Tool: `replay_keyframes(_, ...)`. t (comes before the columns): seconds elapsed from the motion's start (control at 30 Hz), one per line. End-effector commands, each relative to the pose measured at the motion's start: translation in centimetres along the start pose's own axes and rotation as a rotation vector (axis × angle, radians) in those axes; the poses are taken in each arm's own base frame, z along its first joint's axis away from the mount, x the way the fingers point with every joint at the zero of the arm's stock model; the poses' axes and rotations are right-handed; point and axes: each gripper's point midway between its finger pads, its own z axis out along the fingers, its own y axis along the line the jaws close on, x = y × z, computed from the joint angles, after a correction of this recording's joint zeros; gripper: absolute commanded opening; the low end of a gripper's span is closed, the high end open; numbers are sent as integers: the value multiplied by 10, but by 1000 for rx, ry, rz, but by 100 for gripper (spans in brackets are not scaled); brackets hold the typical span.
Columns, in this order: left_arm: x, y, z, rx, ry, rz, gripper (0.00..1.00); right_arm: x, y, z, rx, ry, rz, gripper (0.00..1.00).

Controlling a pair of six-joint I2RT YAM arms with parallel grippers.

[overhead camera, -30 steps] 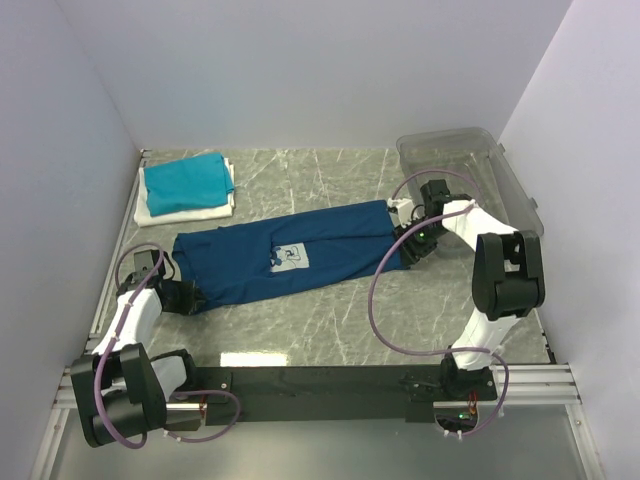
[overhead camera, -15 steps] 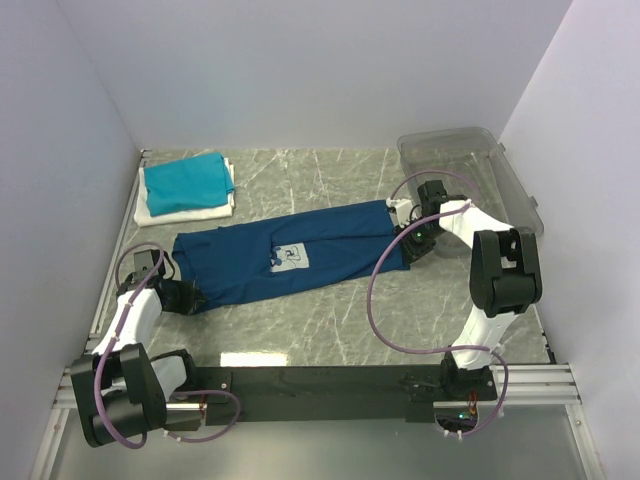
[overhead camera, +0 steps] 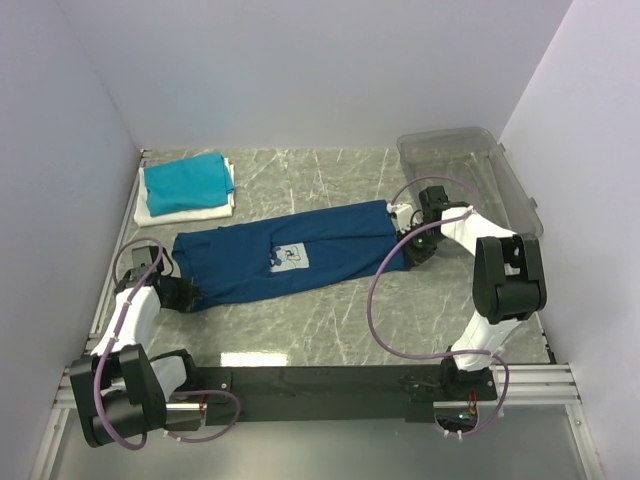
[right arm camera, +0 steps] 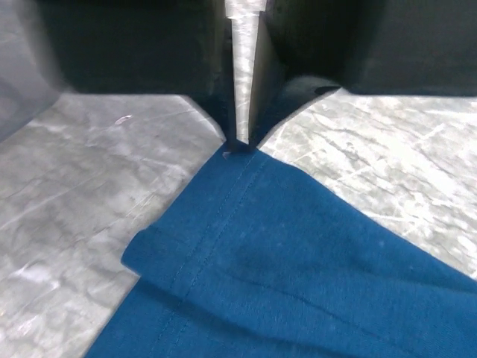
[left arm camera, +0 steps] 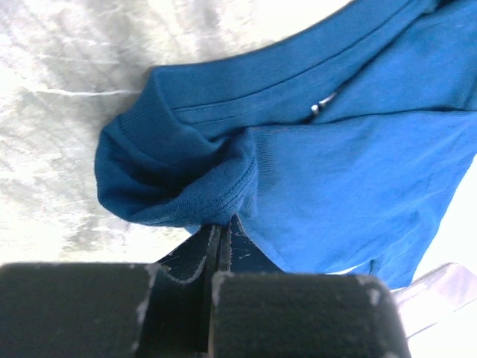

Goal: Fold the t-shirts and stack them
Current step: Fold the tshirt

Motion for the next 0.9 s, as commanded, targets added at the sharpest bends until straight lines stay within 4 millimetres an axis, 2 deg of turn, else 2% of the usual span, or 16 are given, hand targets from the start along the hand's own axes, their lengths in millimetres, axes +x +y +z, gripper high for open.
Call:
replay_keyframes(0.0,-12,-16,-10,41,-51,25,0,-12,-4,-11,45,-55,-14,23)
replay_keyframes(0.07,-11,-16,-9,43,-45,27,0,-15,-5,-9,49,-59,0,43)
replay_keyframes(0.17,-10,-16,-9,44,-41,31,0,-19,-8,-3,63,-55,9,47)
replay_keyframes(0.4,-10,-16,-9,49,-41,29,0,-21,-12,8,64,-37,25,46)
replay_keyframes(0.5,-10,-15,-9,45,-42,30,0,-20,-8,9,37,-35,27,38)
replay_keyframes(0.53,-10,-14,-9,43,-43,31,0,-20,-6,9,31,-33,24,29)
replay_keyframes(0.63,-11,-14,-10,40,-50,33,0,-14,-4,4,41,-38,3,17)
replay_keyframes(0.67,-12,-14,-10,37,-53,33,0,-11,-1,1,44,-39,-7,10)
replay_keyframes(0.73,-13,-12,-9,29,-59,34,0,-6,1,-4,49,-35,-22,3)
replay_keyframes(0.87,-17,-11,-10,15,-75,36,0,10,8,-16,66,-24,-55,0)
